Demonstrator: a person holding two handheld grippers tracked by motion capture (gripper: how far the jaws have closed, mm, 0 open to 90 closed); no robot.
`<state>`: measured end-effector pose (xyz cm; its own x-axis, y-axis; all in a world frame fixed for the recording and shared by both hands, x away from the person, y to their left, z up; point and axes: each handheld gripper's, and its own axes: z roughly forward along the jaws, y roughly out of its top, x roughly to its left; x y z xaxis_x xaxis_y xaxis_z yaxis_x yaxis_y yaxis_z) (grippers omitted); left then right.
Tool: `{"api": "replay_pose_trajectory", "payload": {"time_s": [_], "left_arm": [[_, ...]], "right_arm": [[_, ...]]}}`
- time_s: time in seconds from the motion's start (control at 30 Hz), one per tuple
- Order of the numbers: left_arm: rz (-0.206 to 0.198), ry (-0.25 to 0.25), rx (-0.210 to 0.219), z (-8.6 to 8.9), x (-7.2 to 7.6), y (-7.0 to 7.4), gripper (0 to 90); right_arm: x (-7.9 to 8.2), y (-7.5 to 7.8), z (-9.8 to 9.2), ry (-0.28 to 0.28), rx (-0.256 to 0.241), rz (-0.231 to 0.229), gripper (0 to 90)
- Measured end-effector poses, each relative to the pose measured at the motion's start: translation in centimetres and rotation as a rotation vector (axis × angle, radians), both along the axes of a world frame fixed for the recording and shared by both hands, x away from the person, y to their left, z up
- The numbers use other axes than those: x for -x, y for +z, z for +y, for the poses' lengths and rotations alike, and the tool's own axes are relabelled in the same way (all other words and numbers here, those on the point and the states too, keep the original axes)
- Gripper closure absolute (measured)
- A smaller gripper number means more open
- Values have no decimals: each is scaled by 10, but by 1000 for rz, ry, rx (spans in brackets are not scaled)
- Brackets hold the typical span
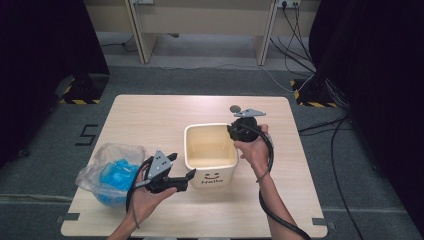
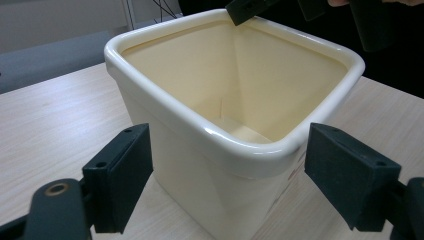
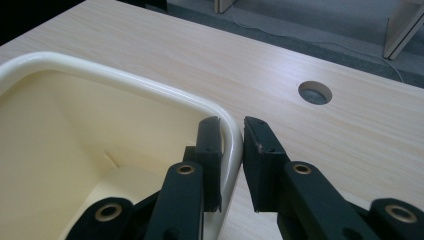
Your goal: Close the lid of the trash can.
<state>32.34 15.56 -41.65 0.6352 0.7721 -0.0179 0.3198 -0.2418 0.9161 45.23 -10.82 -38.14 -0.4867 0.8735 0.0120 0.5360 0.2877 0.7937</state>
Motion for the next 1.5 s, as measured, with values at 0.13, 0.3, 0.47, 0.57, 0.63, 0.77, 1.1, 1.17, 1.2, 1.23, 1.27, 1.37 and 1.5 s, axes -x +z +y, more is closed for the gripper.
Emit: {"api": "replay_pose_trajectory", "payload": {"time_s": [0.13,0.3,0.47,0.57,0.63,0.77,1.1,1.17,1.2,1.23,1.27,1.37,1.5], "left_arm": [[8,6,3,1,-1,-1,185],[14,1,1,1,-2,-3,180],[12,-3,6,2,1,-1,187],[16,-11,14,2,2,0,187],[25,-17,19,2,3,0,186],[51,-30,25,3,5,-4,185],[78,-56,48,7,8,-9,183],[81,-58,48,7,9,-9,183],[83,-59,51,7,9,-10,182],[86,-61,51,8,9,-10,180],[90,-63,54,8,9,-10,180],[95,-67,55,9,10,-12,180],[96,-71,56,9,11,-14,180]], "right_arm": [[-1,-4,0,3,2,6,780],[-2,-8,-1,2,-12,17,768],[-2,-4,-8,-13,-78,16,655],[-1,1,-15,-28,-111,6,600],[0,3,-19,-22,-129,1,561],[3,3,-25,-18,-151,-10,477],[13,-5,-39,-19,-220,-10,326],[16,-7,-41,-18,-234,-11,318],[17,-7,-43,-18,-242,-12,311],[18,-8,-44,-19,-248,-9,302],[19,-9,-45,-23,-251,-8,287],[22,-12,-50,-28,-254,-8,271],[26,-15,-56,-37,-263,-8,261]]}}
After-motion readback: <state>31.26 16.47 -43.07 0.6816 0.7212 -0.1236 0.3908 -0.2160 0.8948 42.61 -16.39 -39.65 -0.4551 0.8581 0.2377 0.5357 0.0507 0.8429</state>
